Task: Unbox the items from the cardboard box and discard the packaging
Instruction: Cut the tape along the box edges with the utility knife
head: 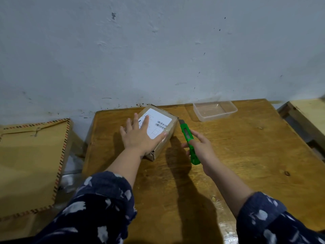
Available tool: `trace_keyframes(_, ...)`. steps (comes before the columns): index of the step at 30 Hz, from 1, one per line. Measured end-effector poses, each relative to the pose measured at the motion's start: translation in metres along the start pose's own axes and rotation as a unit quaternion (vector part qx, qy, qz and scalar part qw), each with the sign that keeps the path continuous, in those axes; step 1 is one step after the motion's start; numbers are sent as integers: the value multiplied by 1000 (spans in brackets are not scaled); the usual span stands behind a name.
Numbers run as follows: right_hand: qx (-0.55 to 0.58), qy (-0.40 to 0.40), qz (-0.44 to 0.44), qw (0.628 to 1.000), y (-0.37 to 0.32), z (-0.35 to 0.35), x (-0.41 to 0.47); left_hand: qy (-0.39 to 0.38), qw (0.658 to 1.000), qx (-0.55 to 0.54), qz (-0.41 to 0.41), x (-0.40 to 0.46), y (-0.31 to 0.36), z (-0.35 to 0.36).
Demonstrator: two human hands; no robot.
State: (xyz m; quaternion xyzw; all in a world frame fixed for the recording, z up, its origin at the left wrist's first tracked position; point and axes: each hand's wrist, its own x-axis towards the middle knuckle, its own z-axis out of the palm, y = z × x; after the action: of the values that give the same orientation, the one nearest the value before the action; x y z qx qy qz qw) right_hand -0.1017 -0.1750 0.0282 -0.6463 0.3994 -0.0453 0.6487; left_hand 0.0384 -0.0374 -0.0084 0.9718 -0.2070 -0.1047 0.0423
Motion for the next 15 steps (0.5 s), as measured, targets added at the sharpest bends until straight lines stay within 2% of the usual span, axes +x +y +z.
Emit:
trace_keyframes(4, -38, -17, -13, 999, 5, -1, -2, -12, 998, -26, -57, -18, 16, 5)
trace_keyframes(7, -46, -21, -12, 999, 6, -3, 1, -13, 997, -34, -62, -34, 25, 9)
trace_keyframes(15, -60, -26, -9, 998, 0, -9, 14, 14, 994, 36, 99, -56, -3, 14)
